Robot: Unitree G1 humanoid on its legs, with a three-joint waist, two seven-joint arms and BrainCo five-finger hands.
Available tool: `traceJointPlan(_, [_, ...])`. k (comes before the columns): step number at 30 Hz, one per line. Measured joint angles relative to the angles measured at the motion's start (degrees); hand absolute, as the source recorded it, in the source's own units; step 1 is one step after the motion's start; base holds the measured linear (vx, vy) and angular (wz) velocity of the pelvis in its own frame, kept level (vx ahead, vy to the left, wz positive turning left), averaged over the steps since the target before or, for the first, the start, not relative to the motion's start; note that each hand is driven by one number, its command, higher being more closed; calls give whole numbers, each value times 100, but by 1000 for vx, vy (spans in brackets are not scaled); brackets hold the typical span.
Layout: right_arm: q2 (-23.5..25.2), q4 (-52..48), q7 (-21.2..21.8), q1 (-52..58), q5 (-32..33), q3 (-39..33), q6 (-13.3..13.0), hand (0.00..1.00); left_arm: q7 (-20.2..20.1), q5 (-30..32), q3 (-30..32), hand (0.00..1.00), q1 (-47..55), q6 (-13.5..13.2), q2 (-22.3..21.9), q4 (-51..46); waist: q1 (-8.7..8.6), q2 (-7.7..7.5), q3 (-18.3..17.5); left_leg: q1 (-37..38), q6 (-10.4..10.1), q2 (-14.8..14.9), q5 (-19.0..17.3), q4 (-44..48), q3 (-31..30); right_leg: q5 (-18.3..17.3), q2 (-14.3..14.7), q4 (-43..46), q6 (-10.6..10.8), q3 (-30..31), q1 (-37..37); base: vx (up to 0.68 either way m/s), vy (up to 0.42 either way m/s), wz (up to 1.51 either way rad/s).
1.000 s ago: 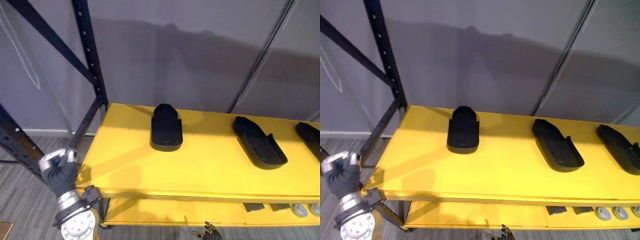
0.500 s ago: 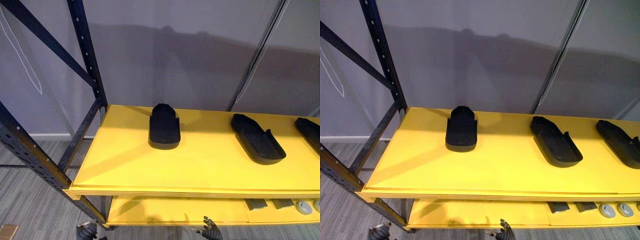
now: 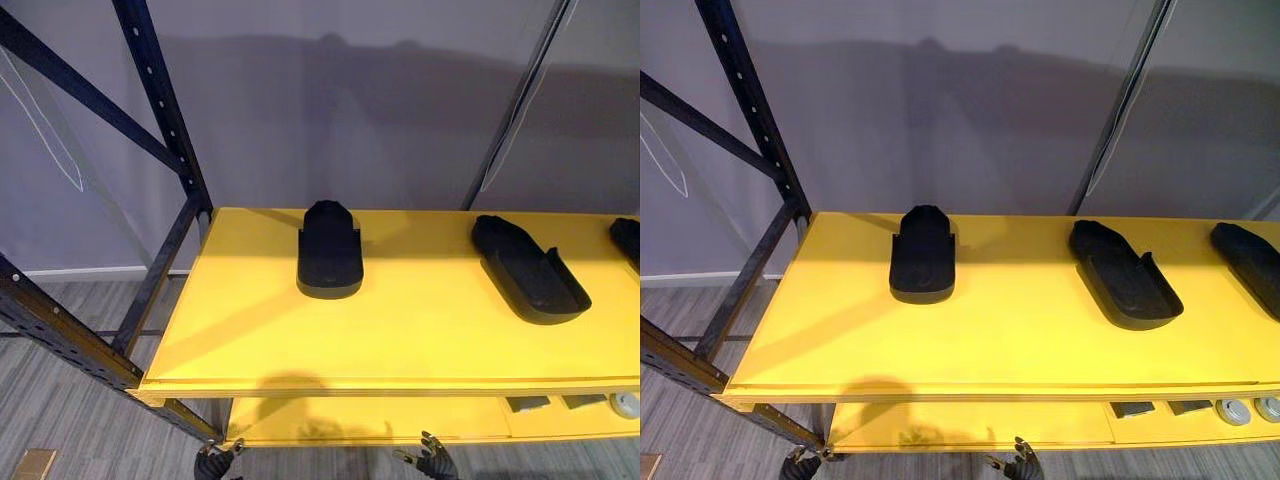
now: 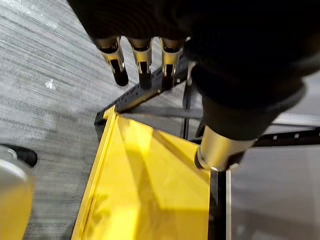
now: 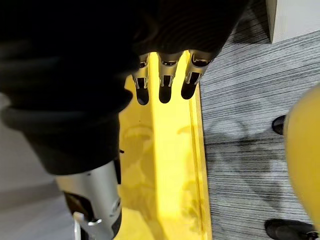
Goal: Walk over and take plastic housings, then place them on the shelf
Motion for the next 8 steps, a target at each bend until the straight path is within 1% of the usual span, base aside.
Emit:
traceJointPlan(3, [7, 30, 0, -51, -2, -25, -1, 0, -85, -4, -100, 0, -51, -7, -1, 188, 9, 6, 4, 97, -34, 1, 96, -182, 30, 4, 1, -15, -2, 16, 16, 0, 0, 0])
traceJointPlan(8, [-6, 228, -28, -199, -2, -342, -3, 0, -117, -8, -158, 0, -80, -28, 5, 307, 9, 20, 20, 299, -64, 43, 321, -568, 119, 89, 23, -47, -34, 46, 7, -16, -29, -6])
